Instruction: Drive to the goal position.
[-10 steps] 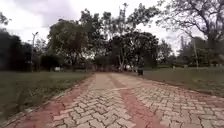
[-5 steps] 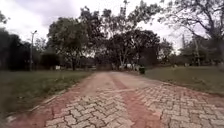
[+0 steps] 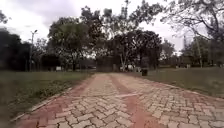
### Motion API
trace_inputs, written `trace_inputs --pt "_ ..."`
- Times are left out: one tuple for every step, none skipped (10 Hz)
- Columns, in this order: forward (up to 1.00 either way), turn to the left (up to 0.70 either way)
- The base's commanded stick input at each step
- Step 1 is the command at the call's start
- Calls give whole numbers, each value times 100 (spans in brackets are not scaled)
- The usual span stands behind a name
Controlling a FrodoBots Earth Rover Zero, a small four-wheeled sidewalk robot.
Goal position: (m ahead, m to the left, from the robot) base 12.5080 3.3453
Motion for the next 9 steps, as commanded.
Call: trace_inputs --pt "70 0" --pt "70 0" --pt "70 0" --pt "70 0" --pt "70 0" --pt "70 0" --pt "70 0" --pt "70 0" --pt "70 0"
